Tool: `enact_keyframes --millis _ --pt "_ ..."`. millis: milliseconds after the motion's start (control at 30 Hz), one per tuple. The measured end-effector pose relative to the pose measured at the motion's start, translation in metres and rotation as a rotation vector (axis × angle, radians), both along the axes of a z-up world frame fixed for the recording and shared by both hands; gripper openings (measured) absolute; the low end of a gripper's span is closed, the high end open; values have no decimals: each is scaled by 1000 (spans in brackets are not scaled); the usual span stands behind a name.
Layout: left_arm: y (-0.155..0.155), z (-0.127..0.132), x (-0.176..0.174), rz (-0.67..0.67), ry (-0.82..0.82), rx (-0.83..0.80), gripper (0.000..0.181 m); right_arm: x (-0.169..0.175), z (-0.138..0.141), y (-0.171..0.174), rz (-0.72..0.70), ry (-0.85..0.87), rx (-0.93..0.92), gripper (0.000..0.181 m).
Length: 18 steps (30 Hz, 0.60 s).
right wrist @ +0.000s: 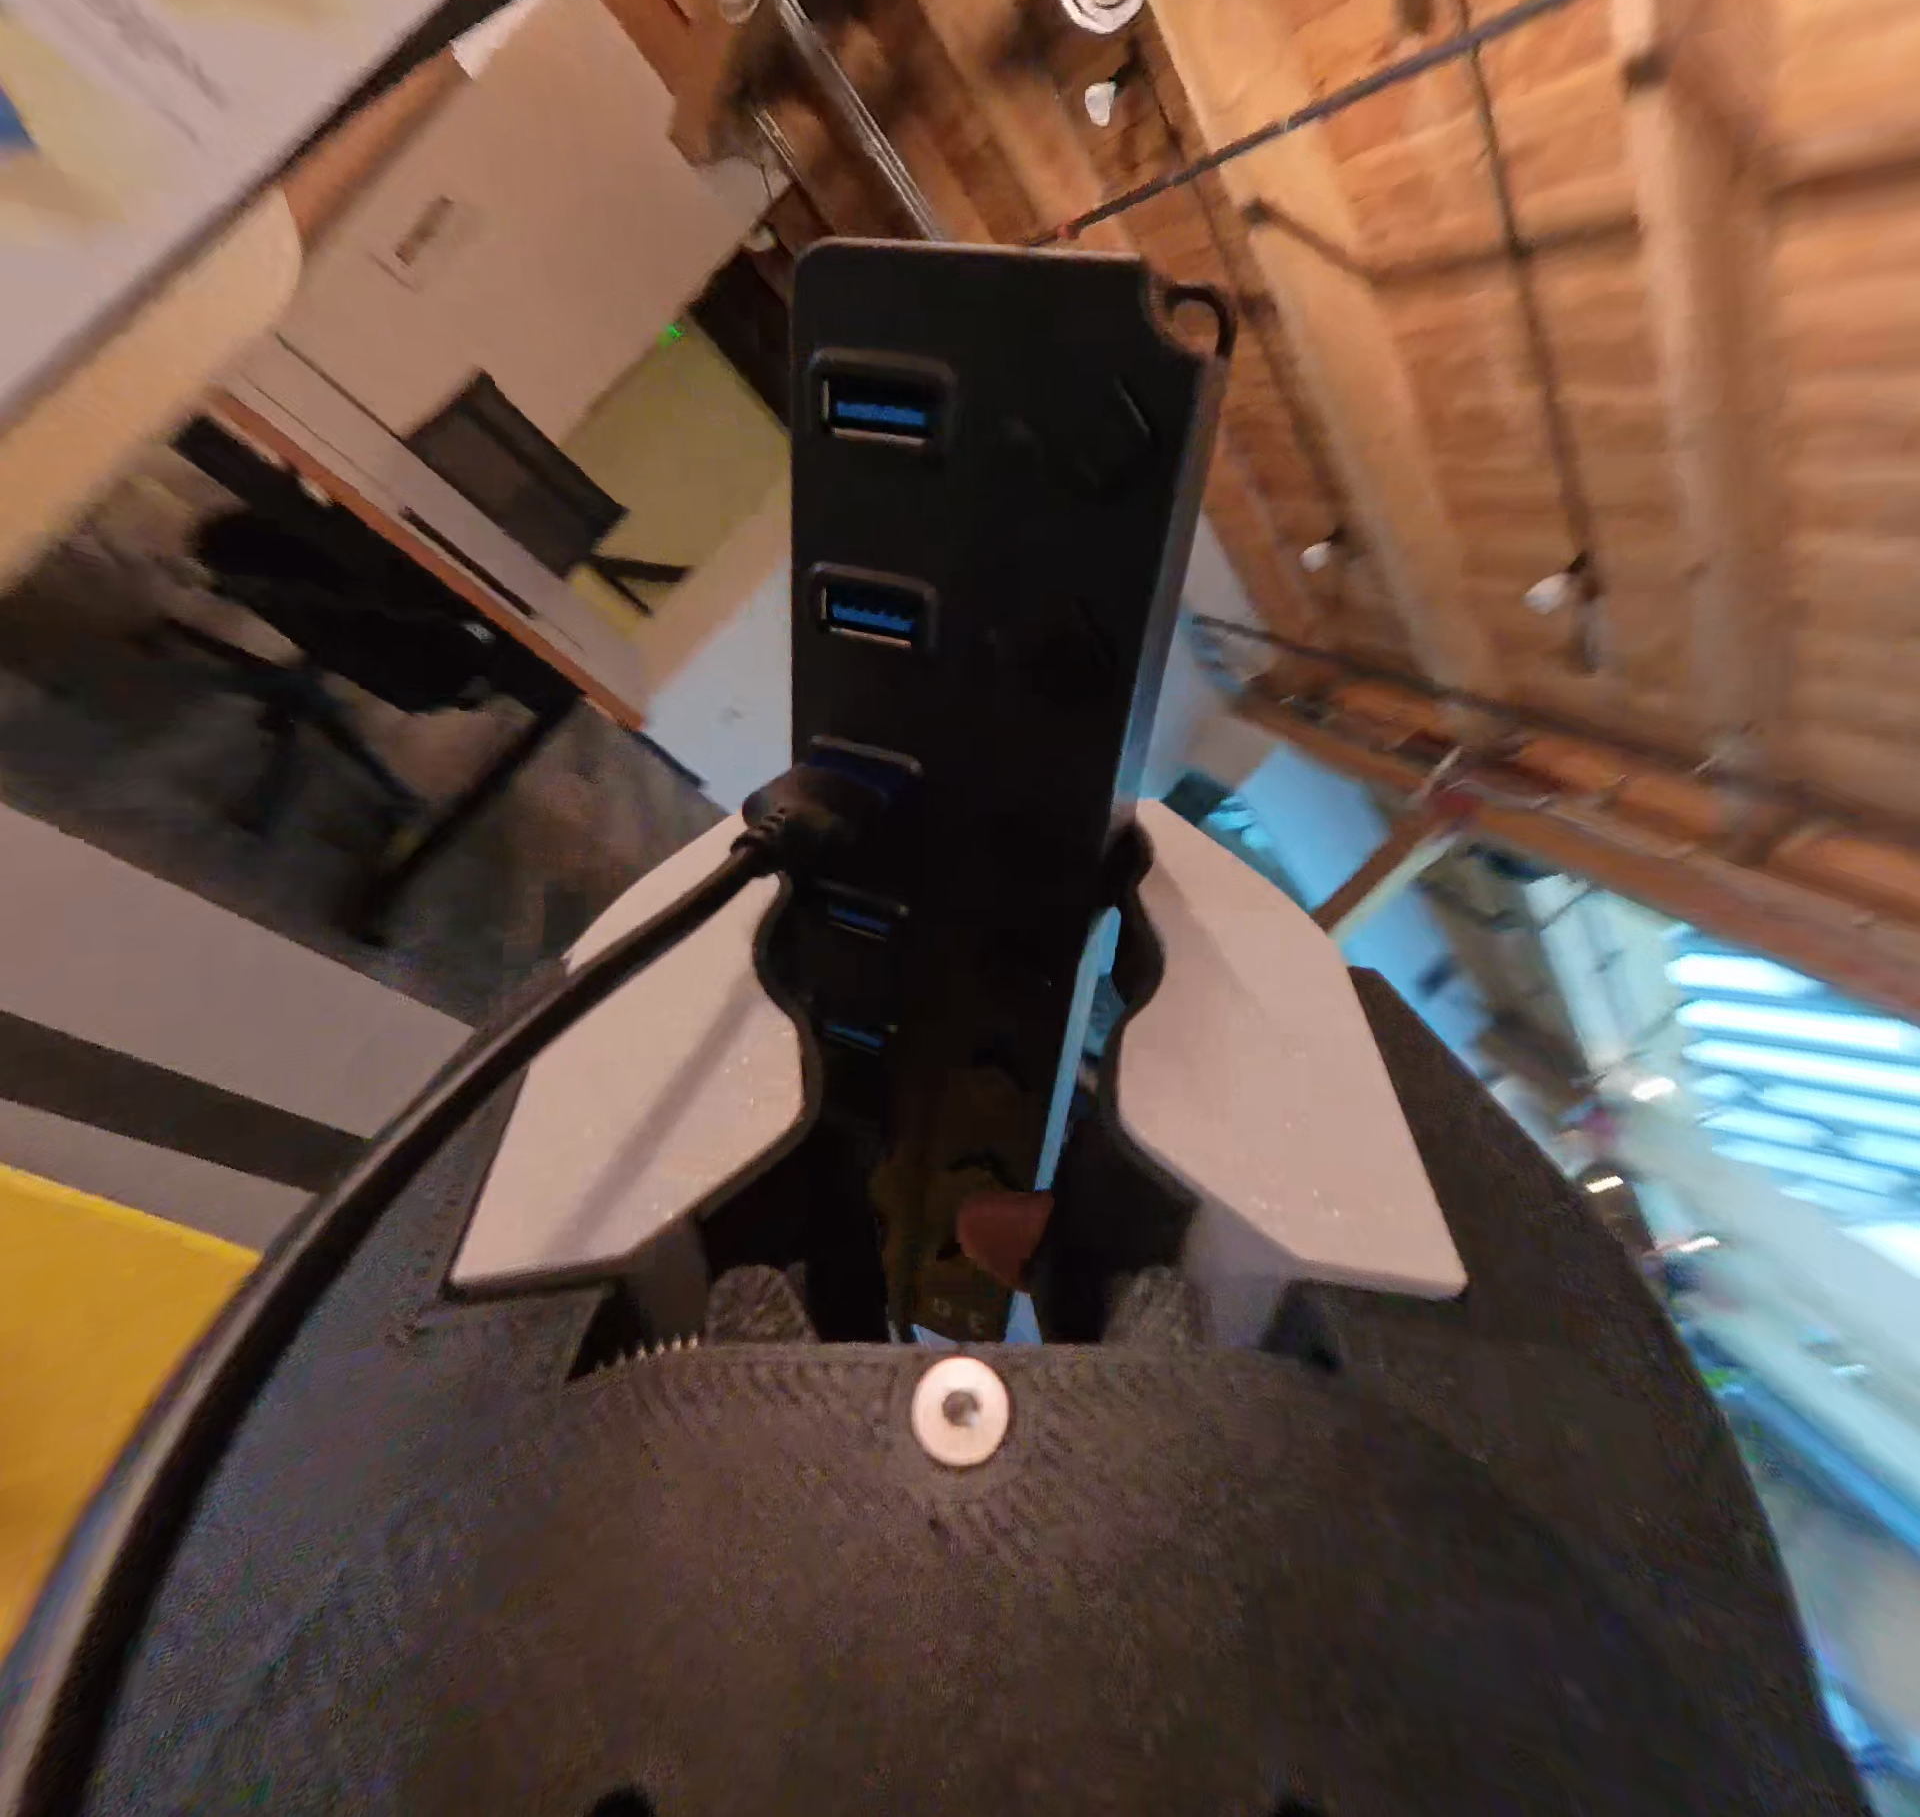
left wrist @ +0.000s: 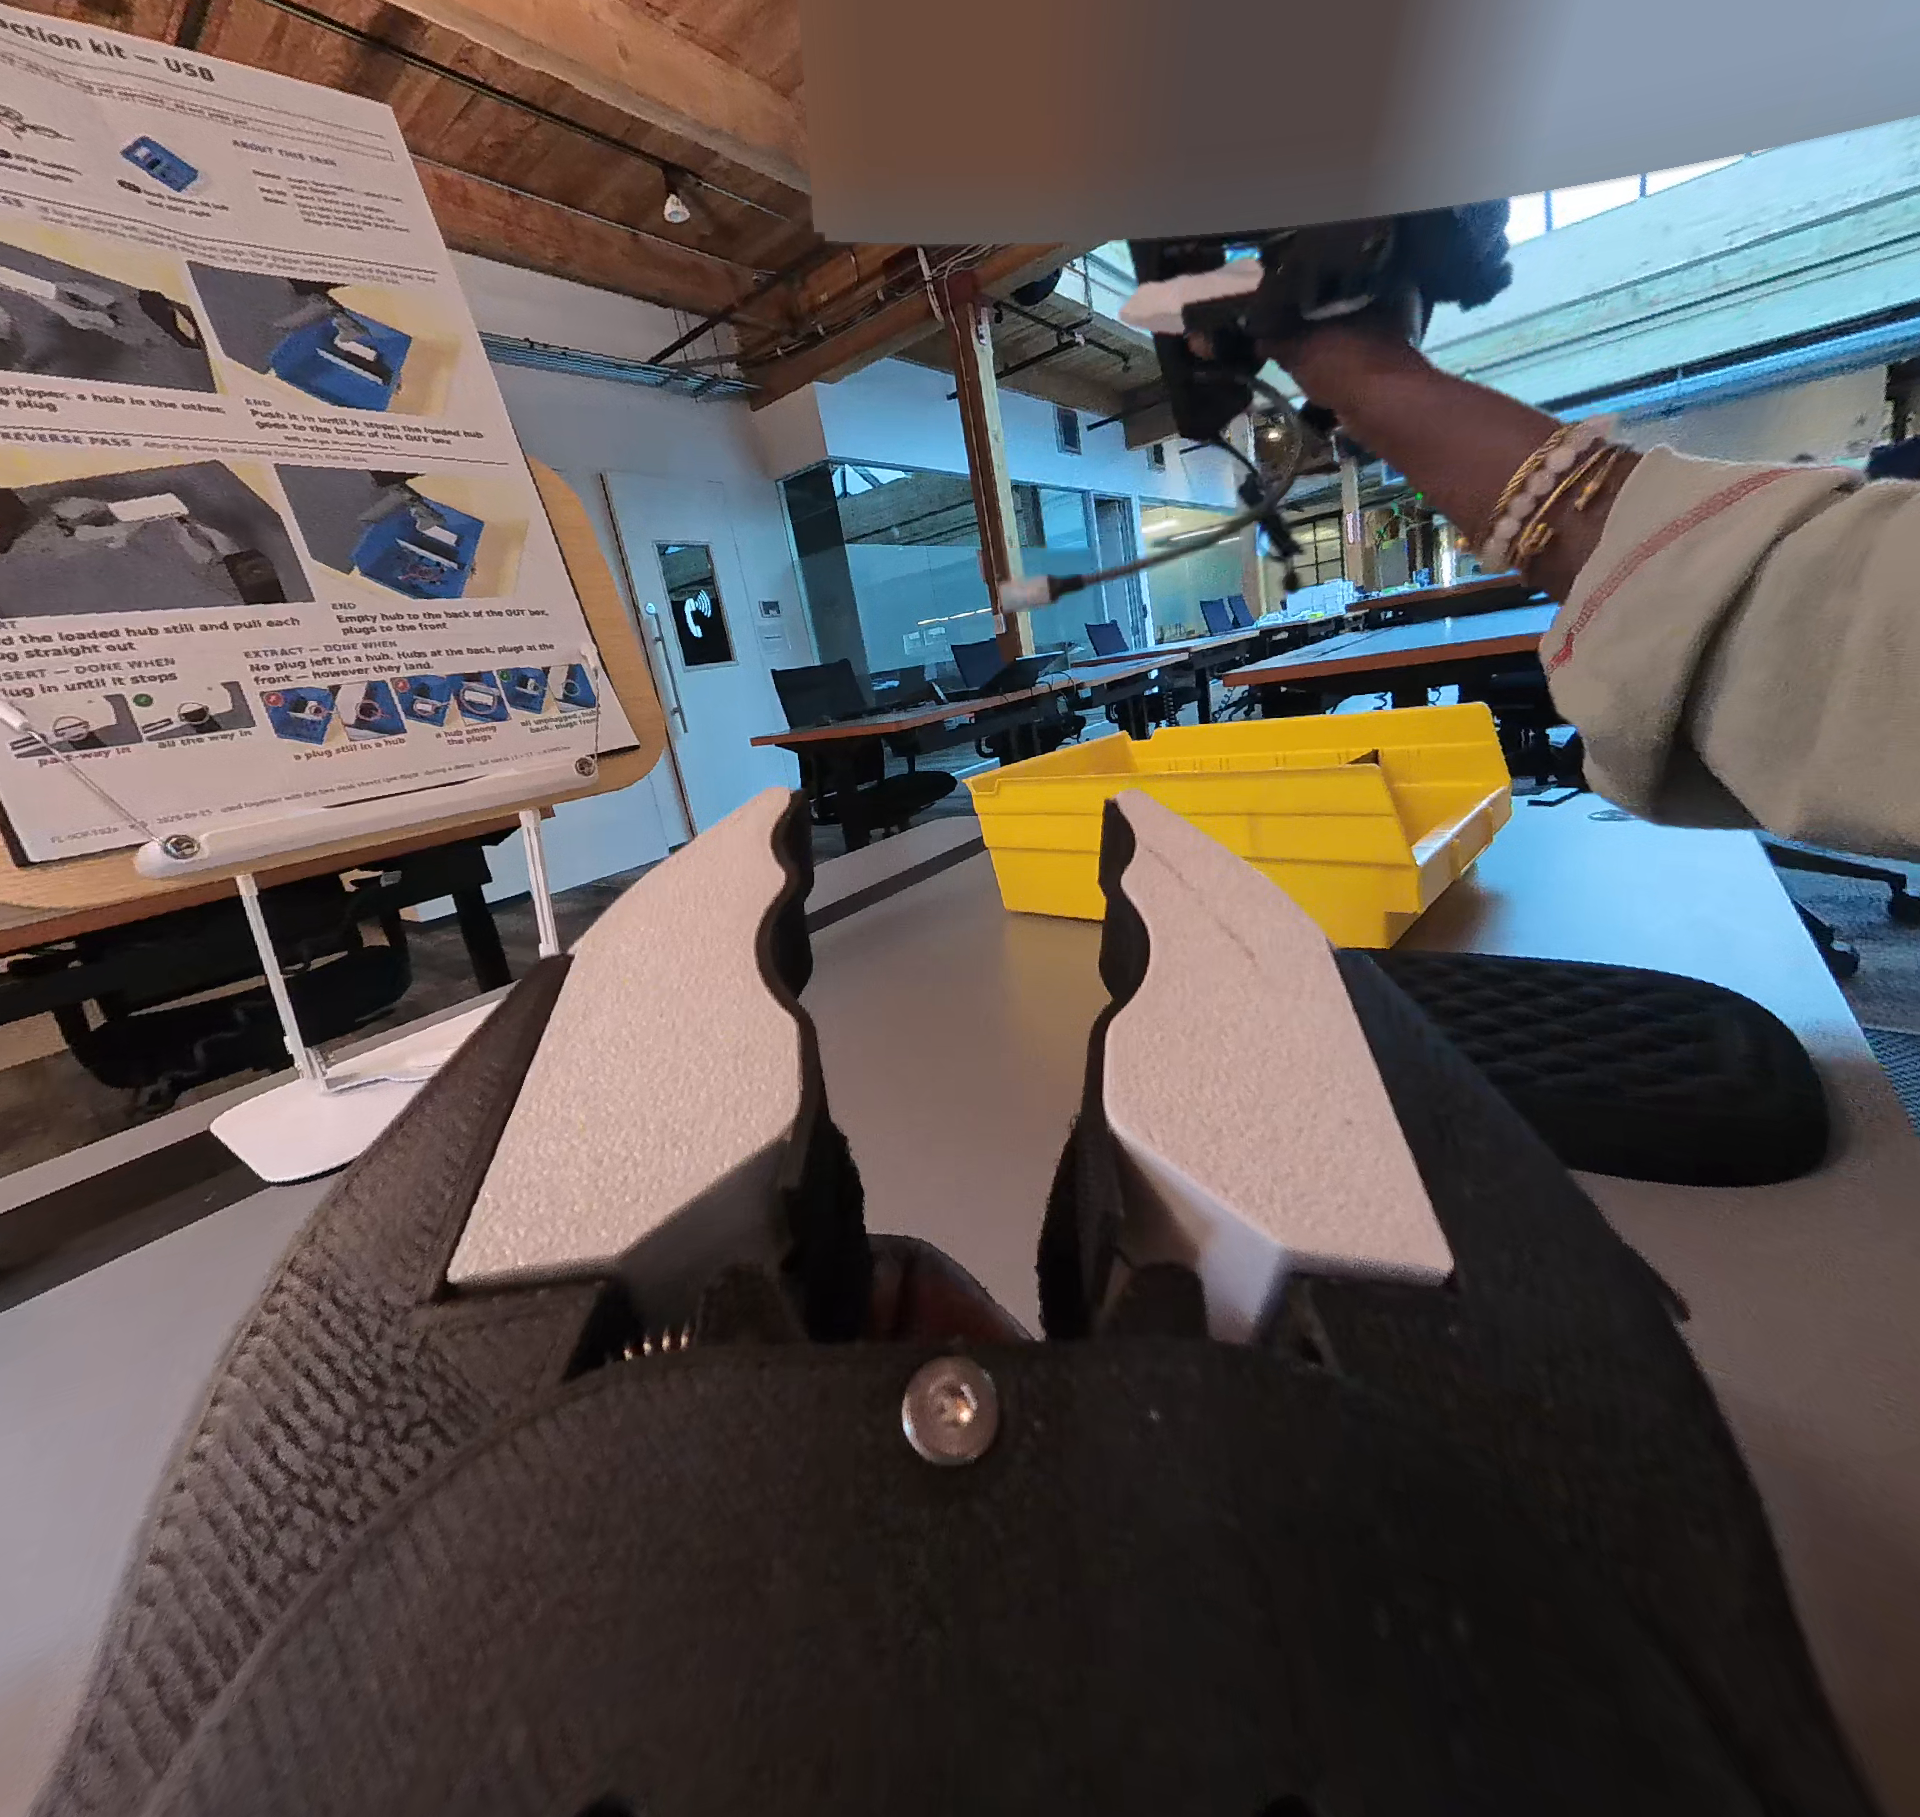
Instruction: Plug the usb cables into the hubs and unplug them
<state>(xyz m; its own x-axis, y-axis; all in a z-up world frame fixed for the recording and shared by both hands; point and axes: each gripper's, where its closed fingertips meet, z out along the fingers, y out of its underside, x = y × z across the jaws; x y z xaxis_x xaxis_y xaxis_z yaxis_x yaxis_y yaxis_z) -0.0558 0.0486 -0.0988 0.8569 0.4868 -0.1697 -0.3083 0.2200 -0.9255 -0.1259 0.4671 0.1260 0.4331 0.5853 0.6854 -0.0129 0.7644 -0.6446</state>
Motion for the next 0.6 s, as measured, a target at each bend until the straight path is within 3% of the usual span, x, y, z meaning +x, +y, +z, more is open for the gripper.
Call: enact_keyframes --millis 133,200,300,500,600 --pt "0 -1 -1 0 -7 1 53 -18 -25 -8 -91 -67 341 58" --pt "0 -2 -1 -3 -11 -1 53 -27 -39 -14 -71 -88 409 58" --pt "1 -3 -2 -2 -12 -9 53 -38 -47 -17 33 -86 283 59" --pt "1 -4 -3 -6 -23 -8 53 -39 -31 -24 216 15 66 59" --pt "3 -4 -2 -13 -25 -12 53 -34 -20 -14 298 103 -141 59"
